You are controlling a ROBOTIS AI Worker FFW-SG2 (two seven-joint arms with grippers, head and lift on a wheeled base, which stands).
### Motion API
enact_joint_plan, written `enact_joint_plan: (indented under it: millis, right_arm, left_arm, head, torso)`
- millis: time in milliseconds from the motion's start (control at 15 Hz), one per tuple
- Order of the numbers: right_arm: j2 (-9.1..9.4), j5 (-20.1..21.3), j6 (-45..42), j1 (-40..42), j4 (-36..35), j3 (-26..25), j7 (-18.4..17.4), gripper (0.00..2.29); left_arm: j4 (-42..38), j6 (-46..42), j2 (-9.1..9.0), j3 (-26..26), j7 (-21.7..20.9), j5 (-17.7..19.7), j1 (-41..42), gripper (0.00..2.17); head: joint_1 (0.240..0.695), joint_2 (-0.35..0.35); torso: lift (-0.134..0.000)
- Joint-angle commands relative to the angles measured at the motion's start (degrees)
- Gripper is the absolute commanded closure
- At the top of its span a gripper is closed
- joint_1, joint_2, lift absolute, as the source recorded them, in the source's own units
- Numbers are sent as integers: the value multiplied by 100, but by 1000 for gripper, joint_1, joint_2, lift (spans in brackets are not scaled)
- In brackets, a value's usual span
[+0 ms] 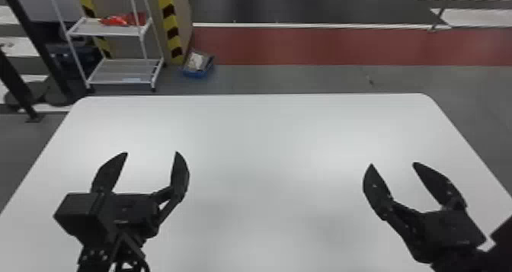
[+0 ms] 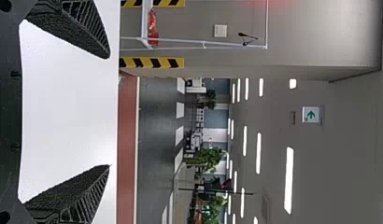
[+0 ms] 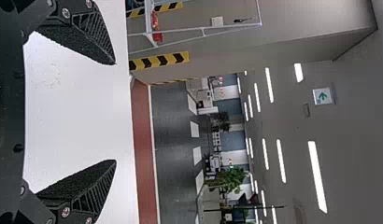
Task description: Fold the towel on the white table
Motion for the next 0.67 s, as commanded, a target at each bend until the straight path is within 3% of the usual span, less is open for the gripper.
enact_joint_plan:
  millis: [0,600]
  right_arm:
    - [5,0,3,9,-3,-1,-9,140]
    - [5,-53,3,44,-29,-62,-9,140]
  left_arm:
    - [-5,0,10,2,1,0,-1,26]
    - [-14,18,1,-16,-8,-18,8,26]
  head:
    - [695,-9]
    - [695,-14]
  torso:
    - [-123]
    - [-123]
